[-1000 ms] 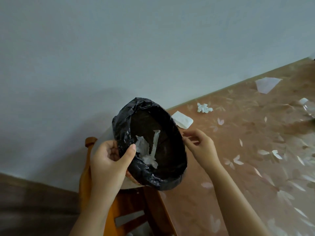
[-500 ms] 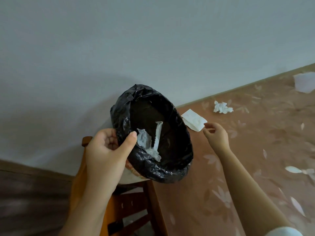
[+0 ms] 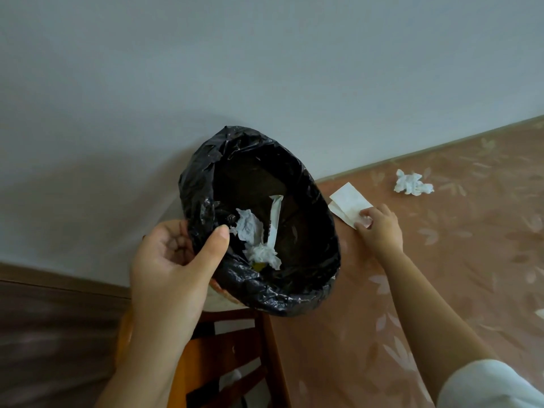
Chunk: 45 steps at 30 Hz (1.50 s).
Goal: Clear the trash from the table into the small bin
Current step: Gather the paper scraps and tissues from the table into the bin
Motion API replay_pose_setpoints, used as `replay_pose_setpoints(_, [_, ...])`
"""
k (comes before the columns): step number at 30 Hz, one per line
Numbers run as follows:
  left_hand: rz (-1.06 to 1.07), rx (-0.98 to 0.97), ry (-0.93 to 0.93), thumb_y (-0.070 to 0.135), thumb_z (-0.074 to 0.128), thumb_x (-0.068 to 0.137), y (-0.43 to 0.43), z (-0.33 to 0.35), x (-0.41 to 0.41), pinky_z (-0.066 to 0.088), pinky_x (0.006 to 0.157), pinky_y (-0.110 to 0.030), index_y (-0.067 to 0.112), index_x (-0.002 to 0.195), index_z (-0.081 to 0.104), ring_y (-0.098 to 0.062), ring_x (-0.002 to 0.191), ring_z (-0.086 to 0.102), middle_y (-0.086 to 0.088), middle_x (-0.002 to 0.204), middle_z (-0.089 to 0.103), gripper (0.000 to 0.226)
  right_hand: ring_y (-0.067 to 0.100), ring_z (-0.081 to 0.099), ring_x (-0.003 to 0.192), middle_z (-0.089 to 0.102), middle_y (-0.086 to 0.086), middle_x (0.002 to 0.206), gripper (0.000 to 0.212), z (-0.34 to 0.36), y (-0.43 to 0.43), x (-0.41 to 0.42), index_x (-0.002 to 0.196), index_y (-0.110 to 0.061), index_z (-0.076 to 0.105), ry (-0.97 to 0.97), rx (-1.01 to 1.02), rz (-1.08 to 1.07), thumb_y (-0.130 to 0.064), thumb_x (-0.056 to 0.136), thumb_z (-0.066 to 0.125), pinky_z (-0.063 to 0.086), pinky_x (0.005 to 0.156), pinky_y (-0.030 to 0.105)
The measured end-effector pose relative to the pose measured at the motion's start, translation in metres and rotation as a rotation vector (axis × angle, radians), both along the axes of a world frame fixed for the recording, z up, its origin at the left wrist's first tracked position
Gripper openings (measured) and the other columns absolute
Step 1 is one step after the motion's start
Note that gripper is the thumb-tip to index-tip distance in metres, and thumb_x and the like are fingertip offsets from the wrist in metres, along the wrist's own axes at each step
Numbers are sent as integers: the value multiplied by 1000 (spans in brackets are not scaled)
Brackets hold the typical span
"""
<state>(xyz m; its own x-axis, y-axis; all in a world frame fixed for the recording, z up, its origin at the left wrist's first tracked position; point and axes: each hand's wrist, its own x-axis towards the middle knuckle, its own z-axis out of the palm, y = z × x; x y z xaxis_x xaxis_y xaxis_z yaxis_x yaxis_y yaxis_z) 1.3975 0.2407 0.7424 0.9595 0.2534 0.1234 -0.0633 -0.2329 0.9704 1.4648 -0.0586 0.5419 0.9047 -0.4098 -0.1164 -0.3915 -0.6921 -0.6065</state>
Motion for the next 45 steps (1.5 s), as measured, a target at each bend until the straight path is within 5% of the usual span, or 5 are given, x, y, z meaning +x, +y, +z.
replay_pose_setpoints(13, [-20,-8,18,48,70,58,2,-8,-8,49,58,-15,43,72,64,-3,66,62,19,71,68,16,15,51,68,59,3,80,1,13,14,-46,79,-13,62,-74,232,-193,-11,78,62,35,62,27])
replay_pose_setpoints(22, [-74,14,19,43,72,65,-9,-8,-30,53,57,-24,34,72,62,-8,66,65,9,70,69,16,4,52,64,61,-3,75,3,77,12,-116,80,-18,63,-347,288,-360,-18,78,66,37,56,3])
replay_pose_setpoints(32, [-154,51,12,31,74,72,-23,-1,-54,51,60,-29,29,77,59,-10,70,65,4,77,67,16,-4,53,64,59,-18,74,19,154,46,-156,78,-30,64,-470,298,-89,-11,78,67,39,60,4])
replay_pose_setpoints(39, [-206,72,-9,37,72,69,-41,9,-56,52,56,-26,25,77,60,-7,66,64,3,75,67,19,-5,53,74,59,-17,83,13,168,63,-157,90,-25,69,-342,305,182,-16,81,64,40,64,4])
replay_pose_setpoints(45, [-195,99,-31,47,70,66,-59,18,-37,52,56,-26,23,76,58,-11,67,64,1,74,66,29,-2,57,75,65,-8,88,16,154,25,-140,89,-27,67,-391,347,-11,-14,82,61,43,64,5])
